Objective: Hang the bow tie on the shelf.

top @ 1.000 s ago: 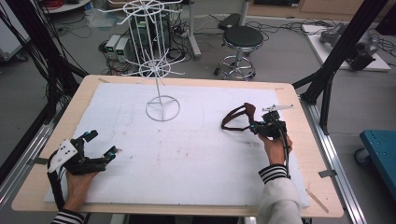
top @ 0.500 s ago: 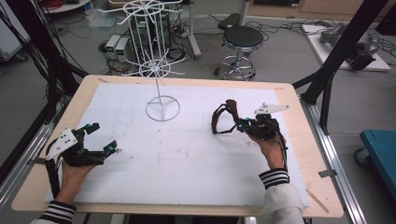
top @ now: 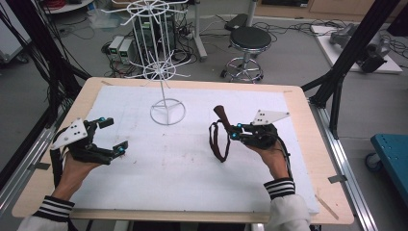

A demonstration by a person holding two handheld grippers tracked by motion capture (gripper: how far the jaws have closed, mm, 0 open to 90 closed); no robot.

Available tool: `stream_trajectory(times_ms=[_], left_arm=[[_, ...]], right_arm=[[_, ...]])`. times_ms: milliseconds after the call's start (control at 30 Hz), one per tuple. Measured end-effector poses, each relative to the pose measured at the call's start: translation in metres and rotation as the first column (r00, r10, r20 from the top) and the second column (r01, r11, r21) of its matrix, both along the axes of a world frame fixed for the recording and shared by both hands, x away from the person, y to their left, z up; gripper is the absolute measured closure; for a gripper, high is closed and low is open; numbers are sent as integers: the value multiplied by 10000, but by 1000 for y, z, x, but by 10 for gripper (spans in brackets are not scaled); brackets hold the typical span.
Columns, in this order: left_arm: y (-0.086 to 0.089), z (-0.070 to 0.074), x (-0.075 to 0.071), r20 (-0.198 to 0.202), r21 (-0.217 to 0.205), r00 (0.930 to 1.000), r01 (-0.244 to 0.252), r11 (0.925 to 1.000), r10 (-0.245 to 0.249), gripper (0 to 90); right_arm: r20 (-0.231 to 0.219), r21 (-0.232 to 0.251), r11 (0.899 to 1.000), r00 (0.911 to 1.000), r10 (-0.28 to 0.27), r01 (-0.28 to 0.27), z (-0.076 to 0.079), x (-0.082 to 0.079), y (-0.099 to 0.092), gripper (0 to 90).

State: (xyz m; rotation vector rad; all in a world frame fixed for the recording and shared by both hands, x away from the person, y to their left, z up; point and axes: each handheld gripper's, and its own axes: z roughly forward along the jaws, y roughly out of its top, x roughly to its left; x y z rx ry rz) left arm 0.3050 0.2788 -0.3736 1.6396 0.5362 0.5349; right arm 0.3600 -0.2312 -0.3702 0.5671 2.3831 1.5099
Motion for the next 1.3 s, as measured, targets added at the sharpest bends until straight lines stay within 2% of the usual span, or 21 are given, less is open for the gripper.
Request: stream_trajectory(times_ms=[67,200,267,467,533,667,700,733,800,900,967,1033,1067,1100,1133,1167,1267,1300], left_arm=[[-7,7,3,-43,-61,9993,376,9993,-376,19],[-17,14,6,-80,-51,9969,786,9969,-786,19],[-22,16,8,-209,-54,9945,1023,9947,-1024,19],[-35,25,13,-310,18,9876,1539,9881,-1538,19],[-41,30,17,-386,-377,9823,1816,9826,-1831,19],[-49,36,20,-439,-229,9775,2053,9784,-2061,19],[-49,36,20,-439,-229,9775,2053,9784,-2061,19],[-53,39,21,-501,-253,9731,2239,9743,-2249,19],[-55,39,22,-538,-315,9708,2324,9721,-2338,19],[-63,42,25,-720,-417,9577,2762,9602,-2787,19],[-67,44,26,-797,-373,9524,2921,9557,-2942,19],[-71,46,27,-856,-409,9457,3112,9495,-3136,19],[-74,47,28,-926,-444,9414,3215,9459,-3243,19],[-76,48,29,-1018,-373,9362,3344,9417,-3365,20],[-79,48,29,-1031,-292,9324,3453,9380,-3464,20],[-79,48,29,-1031,-292,9324,3453,9380,-3464,19],[-90,50,31,-1265,-186,9094,3972,9175,-3963,19],[-93,50,31,-1320,-251,9045,4058,9136,-4054,19]], right_arm=[[163,114,9991,9991,402,-404,1,-2,3,792],[450,355,9946,9944,961,-977,3,-5,9,792],[690,342,9921,9906,1185,-1211,3,-6,12,792],[925,379,9810,9782,1861,-1903,6,-9,22,792],[1007,387,9768,9734,2060,-2108,7,-10,26,792],[1105,485,9635,9602,2567,-2632,8,-10,34,791],[1105,485,9635,9602,2567,-2632,8,-10,34,791],[1164,520,9564,9530,2799,-2873,9,-10,38,792],[1178,535,9492,9459,3024,-3101,9,-10,41,791],[1235,555,9394,9360,3297,-3382,8,-10,46,792],[1368,467,9337,9282,3460,-3549,8,-11,49,791],[1602,345,9227,9134,3741,-3839,9,-12,52,791],[1627,396,9191,9101,3812,-3920,10,-13,53,791],[1513,467,9173,9105,3848,-3954,11,-14,54,791],[1647,473,9136,9052,3917,-4039,11,-13,56,791],[1640,469,9125,9043,3942,-4063,12,-13,57,791],[1691,502,9059,8976,4072,-4204,12,-13,60,791],[1689,483,9040,8955,4117,-4247,12,-13,61,791]])
